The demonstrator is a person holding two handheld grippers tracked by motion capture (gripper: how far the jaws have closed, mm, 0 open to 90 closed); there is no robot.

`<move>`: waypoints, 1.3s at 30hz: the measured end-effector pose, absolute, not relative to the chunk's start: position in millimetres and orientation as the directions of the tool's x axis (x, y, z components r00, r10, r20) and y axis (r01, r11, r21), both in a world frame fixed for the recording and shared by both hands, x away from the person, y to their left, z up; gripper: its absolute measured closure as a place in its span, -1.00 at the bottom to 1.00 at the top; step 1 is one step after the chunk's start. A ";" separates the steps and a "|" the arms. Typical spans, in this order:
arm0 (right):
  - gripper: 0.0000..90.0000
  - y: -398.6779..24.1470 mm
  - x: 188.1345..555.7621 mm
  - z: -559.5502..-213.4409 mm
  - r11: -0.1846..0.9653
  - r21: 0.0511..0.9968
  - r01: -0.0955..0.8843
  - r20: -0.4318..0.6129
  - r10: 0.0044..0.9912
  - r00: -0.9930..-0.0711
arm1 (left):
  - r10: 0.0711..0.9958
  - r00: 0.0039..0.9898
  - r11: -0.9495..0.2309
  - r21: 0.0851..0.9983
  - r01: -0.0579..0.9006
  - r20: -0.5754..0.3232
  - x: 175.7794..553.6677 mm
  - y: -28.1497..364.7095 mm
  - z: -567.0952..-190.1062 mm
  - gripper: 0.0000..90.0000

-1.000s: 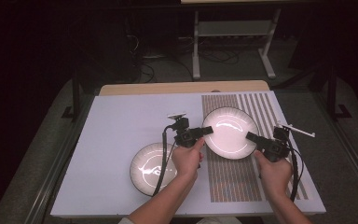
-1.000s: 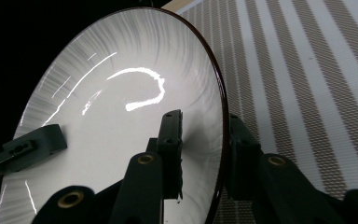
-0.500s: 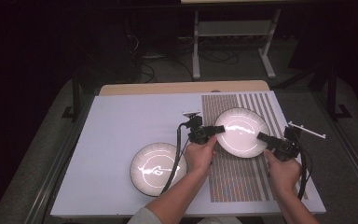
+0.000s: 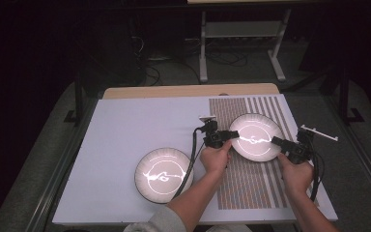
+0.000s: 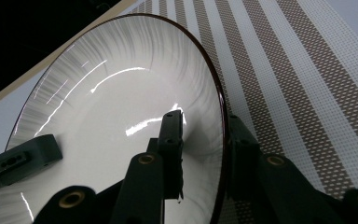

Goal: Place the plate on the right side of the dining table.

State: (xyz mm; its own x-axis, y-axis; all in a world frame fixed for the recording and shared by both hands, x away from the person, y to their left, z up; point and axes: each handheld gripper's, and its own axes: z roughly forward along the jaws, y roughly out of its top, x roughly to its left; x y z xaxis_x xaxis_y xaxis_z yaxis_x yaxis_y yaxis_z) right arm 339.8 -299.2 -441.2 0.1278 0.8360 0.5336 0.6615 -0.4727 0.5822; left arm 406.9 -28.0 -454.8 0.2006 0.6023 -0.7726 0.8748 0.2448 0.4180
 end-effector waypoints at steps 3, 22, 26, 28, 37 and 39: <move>0.59 -300.5 341.2 -444.2 -0.480 0.570 0.666 0.537 0.832 0.140 | 0.608 0.202 0.239 0.419 0.876 -0.768 409.0 -29.8 -458.2 0.71; 0.60 -305.8 346.6 -454.7 -0.474 0.548 0.690 0.518 0.839 0.166 | 0.629 0.206 0.209 0.418 0.884 -0.750 416.0 -37.2 -469.3 0.70; 0.59 -305.5 346.6 -455.0 -0.464 0.554 0.691 0.508 0.846 0.160 | 0.634 0.209 0.204 0.422 0.884 -0.744 416.2 -37.3 -470.1 0.70; 0.59 -305.1 346.9 -455.3 -0.458 0.559 0.691 0.502 0.850 0.157 | 0.641 0.215 0.198 0.430 0.881 -0.737 416.3 -38.0 -470.1 0.68; 0.57 -303.4 346.5 -454.7 -0.438 0.574 0.692 0.476 0.866 0.153 | 0.665 0.243 0.168 0.458 0.873 -0.706 416.2 -40.1 -468.0 0.66; 0.56 -303.0 346.5 -454.8 -0.431 0.578 0.693 0.471 0.870 0.149 | 0.670 0.251 0.161 0.467 0.869 -0.698 416.1 -40.3 -467.6 0.65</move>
State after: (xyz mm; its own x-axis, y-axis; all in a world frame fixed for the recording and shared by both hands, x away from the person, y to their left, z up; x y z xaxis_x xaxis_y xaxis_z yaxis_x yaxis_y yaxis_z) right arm 346.5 -303.0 -454.8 0.1486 0.8696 0.4708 0.6928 -0.4313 0.5779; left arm 416.1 -40.3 -467.6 0.2513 0.6702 -0.6984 0.8692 0.1611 0.4674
